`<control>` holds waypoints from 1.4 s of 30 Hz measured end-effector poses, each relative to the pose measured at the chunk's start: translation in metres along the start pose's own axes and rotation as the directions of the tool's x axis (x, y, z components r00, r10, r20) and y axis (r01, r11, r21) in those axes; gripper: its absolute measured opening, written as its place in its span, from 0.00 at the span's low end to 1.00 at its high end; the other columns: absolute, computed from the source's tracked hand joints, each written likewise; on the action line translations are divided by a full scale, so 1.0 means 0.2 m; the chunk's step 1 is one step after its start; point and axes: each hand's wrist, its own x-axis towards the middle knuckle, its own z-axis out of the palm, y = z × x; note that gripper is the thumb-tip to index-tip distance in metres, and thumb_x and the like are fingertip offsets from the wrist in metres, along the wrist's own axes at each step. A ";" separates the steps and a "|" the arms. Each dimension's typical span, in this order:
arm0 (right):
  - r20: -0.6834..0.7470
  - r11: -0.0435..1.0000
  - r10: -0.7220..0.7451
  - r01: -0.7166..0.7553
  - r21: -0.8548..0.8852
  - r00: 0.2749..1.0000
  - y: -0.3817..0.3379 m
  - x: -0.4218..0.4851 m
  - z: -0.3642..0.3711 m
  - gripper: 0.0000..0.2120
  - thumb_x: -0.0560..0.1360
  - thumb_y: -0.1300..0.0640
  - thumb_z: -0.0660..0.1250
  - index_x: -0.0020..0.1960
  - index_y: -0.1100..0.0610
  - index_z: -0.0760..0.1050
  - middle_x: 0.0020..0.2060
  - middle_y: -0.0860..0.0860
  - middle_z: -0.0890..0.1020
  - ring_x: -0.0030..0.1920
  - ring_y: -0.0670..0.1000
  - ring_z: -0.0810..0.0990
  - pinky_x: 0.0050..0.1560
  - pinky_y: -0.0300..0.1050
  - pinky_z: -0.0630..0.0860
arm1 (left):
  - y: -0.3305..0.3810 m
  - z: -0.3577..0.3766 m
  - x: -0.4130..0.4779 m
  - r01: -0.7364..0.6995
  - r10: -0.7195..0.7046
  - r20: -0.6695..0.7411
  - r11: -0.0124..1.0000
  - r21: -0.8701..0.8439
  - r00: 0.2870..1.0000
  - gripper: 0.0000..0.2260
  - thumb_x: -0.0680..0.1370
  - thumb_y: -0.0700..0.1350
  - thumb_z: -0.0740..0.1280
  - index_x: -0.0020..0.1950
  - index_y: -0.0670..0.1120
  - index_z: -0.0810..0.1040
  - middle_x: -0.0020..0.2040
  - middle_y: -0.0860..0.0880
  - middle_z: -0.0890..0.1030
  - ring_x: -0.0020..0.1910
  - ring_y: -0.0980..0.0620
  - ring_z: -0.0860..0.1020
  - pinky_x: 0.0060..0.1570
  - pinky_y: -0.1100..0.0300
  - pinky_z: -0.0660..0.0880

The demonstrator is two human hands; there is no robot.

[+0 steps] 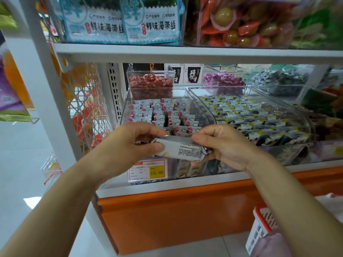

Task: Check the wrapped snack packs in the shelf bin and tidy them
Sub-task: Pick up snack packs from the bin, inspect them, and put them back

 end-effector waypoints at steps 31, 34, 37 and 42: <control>-0.451 0.877 -0.466 0.329 -0.351 0.761 0.01 0.18 0.12 0.08 0.74 0.59 0.69 0.51 0.59 0.74 0.45 0.55 0.80 0.42 0.52 0.82 0.41 0.43 0.82 | -0.11 0.07 0.11 0.103 0.223 -0.214 0.422 0.901 0.951 0.14 0.79 0.51 0.60 0.61 0.51 0.77 0.65 0.51 0.69 0.65 0.45 0.60 0.63 0.50 0.57; -0.420 0.835 -0.493 0.278 -0.475 0.762 -0.01 0.21 0.16 0.13 0.73 0.56 0.70 0.54 0.60 0.74 0.49 0.56 0.80 0.48 0.56 0.81 0.51 0.56 0.79 | -0.12 0.07 0.12 0.124 0.234 -0.236 0.414 0.902 0.943 0.10 0.78 0.47 0.63 0.58 0.50 0.79 0.63 0.50 0.70 0.64 0.45 0.61 0.61 0.51 0.57; -0.325 0.728 -0.552 0.254 -0.637 0.768 -0.04 0.26 0.19 0.09 0.72 0.53 0.71 0.49 0.55 0.76 0.42 0.49 0.80 0.44 0.50 0.80 0.50 0.49 0.77 | -0.12 0.07 0.12 0.132 0.238 -0.248 0.417 0.899 0.939 0.09 0.77 0.45 0.64 0.56 0.47 0.78 0.63 0.49 0.70 0.63 0.44 0.60 0.60 0.52 0.56; -0.147 0.510 -0.550 0.191 -0.839 0.822 -0.08 0.38 0.25 0.16 0.70 0.49 0.73 0.52 0.58 0.78 0.43 0.48 0.75 0.41 0.44 0.70 0.35 0.27 0.63 | -0.12 0.07 0.11 0.171 0.255 -0.270 0.354 0.920 0.929 0.11 0.76 0.43 0.65 0.58 0.45 0.77 0.63 0.48 0.69 0.63 0.44 0.61 0.61 0.51 0.57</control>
